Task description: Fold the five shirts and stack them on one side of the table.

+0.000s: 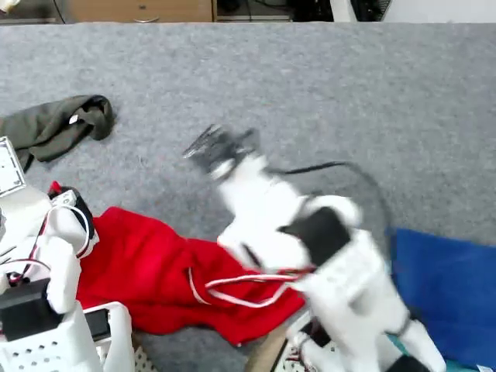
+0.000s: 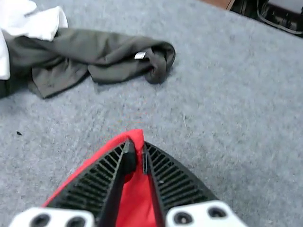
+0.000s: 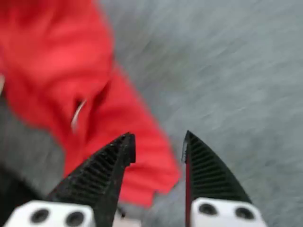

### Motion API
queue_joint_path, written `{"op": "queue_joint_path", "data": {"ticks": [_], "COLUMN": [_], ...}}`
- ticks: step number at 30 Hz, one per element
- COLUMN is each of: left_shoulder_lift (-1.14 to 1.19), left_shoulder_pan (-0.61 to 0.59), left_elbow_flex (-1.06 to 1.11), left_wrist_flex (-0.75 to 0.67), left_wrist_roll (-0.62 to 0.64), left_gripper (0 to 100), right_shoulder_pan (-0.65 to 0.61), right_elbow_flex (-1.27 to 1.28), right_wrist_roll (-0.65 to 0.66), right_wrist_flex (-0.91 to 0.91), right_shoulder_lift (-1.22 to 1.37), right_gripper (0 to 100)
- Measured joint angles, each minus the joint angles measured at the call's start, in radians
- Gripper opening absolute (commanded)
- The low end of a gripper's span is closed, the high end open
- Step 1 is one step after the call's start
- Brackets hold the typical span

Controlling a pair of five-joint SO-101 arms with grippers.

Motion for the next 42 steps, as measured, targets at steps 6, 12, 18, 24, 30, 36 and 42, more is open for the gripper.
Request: {"op": "queue_joint_path", "data": {"ticks": [6,12,18,24,30,36,42], "left_shoulder_lift": [0.0,0.005,0.0,0.0,0.0,0.0,0.0], "left_shoulder_pan": [0.0,0.0,-0.014,-0.068,-0.072,-0.072,-0.072], "left_elbow_flex": [0.077,0.163,0.166,0.166,0.166,0.166,0.166], "left_wrist_flex": [0.0,-0.002,-0.002,-0.002,-0.002,-0.002,-0.002], "left_wrist_roll": [0.0,0.0,0.0,0.0,0.0,0.0,0.0], "left_gripper": [2,2,2,2,2,2,2], "right_shoulder_pan": [-0.137,-0.184,-0.227,-0.232,-0.232,-0.31,-0.382], "right_elbow_flex": [0.084,0.057,-0.034,-0.092,-0.133,-0.155,-0.155], "right_wrist_roll": [-0.006,-0.006,-0.006,-0.012,-0.015,-0.015,-0.037], "right_wrist_flex": [-0.025,-0.086,-0.087,-0.089,-0.089,-0.086,-0.083], "right_shoulder_lift": [0.198,0.46,0.674,0.763,0.767,0.767,0.773], "right_gripper": [18.4,18.4,18.4,18.4,18.4,18.4,18.4]}}
